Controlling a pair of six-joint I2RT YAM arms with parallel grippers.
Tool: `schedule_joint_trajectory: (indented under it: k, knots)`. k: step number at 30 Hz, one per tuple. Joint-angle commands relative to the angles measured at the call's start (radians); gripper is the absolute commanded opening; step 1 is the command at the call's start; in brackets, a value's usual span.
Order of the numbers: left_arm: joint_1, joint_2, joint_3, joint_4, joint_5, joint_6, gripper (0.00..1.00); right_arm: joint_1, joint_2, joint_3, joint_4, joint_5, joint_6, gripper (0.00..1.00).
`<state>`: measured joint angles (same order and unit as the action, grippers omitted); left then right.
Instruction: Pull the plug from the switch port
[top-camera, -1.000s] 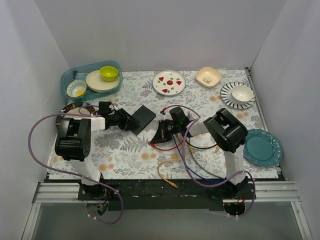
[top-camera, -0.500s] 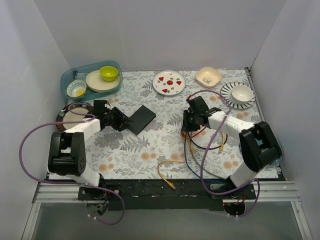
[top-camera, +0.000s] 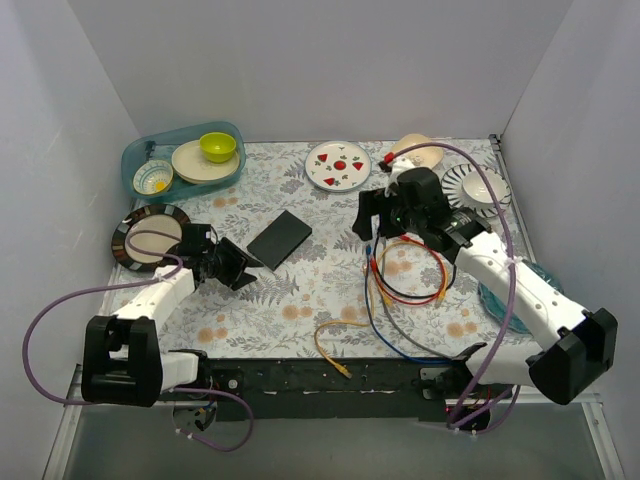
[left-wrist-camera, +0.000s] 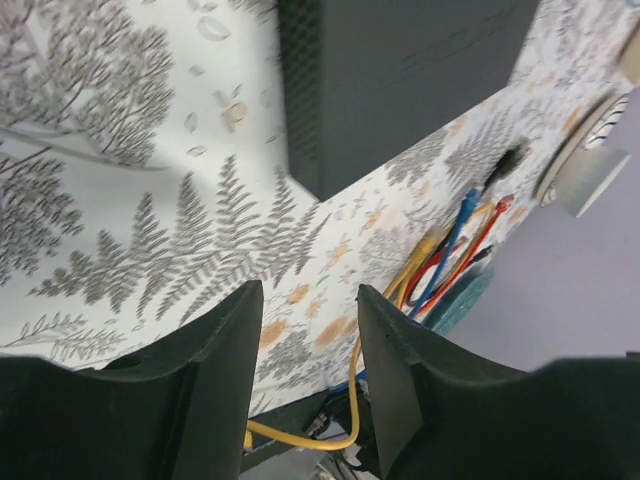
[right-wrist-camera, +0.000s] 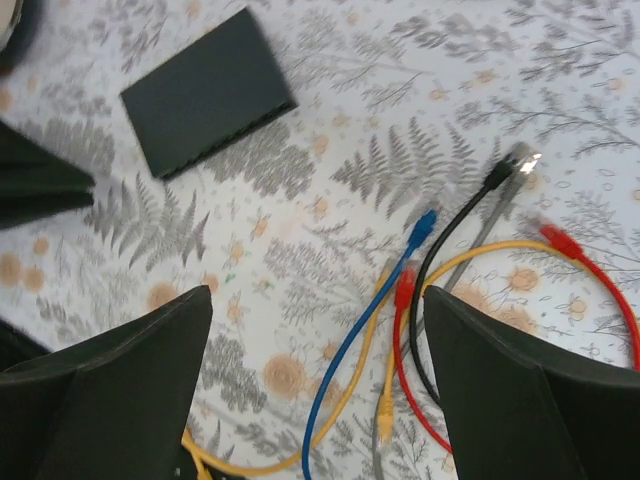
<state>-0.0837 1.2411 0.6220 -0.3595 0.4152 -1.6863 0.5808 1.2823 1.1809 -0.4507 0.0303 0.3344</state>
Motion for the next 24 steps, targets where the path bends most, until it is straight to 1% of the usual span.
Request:
schedule_joint_trajectory:
  k: [1,2,3,4,5,8,9,12,16,22,24]
  knots:
    - [-0.013,-0.080,-0.041,-0.042,0.017,0.002,0.42,0.161,-0.053,-0.041,-0.178,-0.008,-0.158,0.94]
    - [-0.014,-0.089,-0.057,-0.047,0.013,0.005,0.42,0.192,-0.096,-0.067,-0.195,0.040,-0.164,0.94]
    - [-0.014,-0.097,-0.070,-0.053,0.010,0.008,0.42,0.245,-0.124,-0.093,-0.212,0.052,-0.172,0.95]
    - [-0.016,-0.104,-0.079,-0.055,0.008,0.008,0.42,0.264,-0.153,-0.157,-0.212,0.053,-0.175,0.96]
    - [-0.017,-0.107,-0.088,-0.056,0.010,0.007,0.42,0.278,-0.208,-0.187,-0.209,0.027,-0.175,0.96]
    - [-0.021,-0.106,-0.114,-0.056,0.013,0.000,0.41,0.333,-0.288,-0.285,-0.181,0.000,-0.172,0.97]
    - [-0.024,-0.104,-0.116,-0.056,0.013,-0.001,0.41,0.362,-0.299,-0.299,-0.180,0.005,-0.170,0.97]
    - [-0.037,-0.091,-0.119,-0.067,0.011,-0.007,0.41,0.395,-0.328,-0.345,-0.168,0.013,-0.181,0.97]
    - [-0.077,-0.088,-0.122,-0.070,-0.010,-0.022,0.41,0.432,-0.308,-0.354,-0.138,0.014,-0.210,0.96]
    - [-0.132,-0.123,-0.123,-0.073,-0.039,-0.061,0.41,0.498,-0.178,-0.363,-0.100,0.023,-0.267,0.96]
    - [-0.136,-0.141,-0.133,-0.070,-0.042,-0.064,0.42,0.501,-0.161,-0.380,-0.071,-0.004,-0.288,0.95]
